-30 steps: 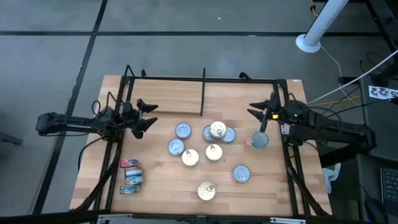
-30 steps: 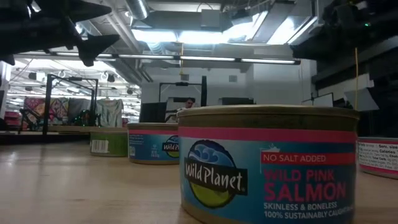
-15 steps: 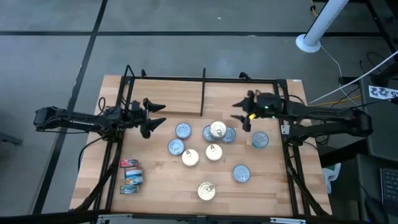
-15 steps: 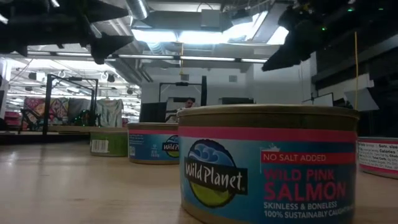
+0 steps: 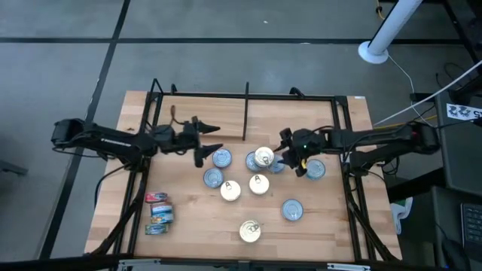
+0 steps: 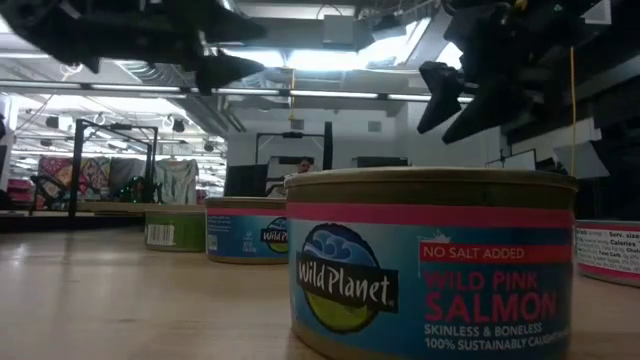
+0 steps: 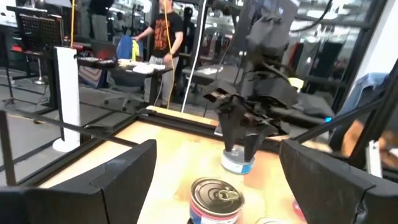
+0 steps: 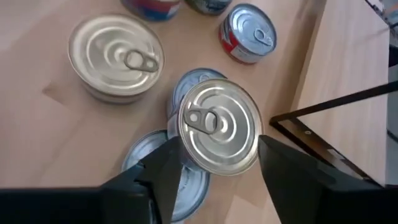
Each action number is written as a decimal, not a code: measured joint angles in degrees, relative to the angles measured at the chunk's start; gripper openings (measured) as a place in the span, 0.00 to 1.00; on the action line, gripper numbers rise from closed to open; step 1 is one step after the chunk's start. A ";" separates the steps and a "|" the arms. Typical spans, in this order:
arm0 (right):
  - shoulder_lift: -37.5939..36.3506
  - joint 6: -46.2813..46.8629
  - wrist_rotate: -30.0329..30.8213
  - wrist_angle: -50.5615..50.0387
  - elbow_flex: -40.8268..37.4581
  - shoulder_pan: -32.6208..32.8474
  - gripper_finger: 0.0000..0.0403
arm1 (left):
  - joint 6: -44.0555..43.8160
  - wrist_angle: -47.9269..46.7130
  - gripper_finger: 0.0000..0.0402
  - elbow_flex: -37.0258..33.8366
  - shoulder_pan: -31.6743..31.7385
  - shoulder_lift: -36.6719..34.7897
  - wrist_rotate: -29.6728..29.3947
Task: Stack canned seafood by type on shelf
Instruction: Put the blue pink tuna can on the shelf
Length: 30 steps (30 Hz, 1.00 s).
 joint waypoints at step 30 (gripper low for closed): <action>13.58 -4.20 9.85 3.02 0.21 4.25 0.26 | 5.37 -0.48 0.84 9.74 0.02 16.44 0.04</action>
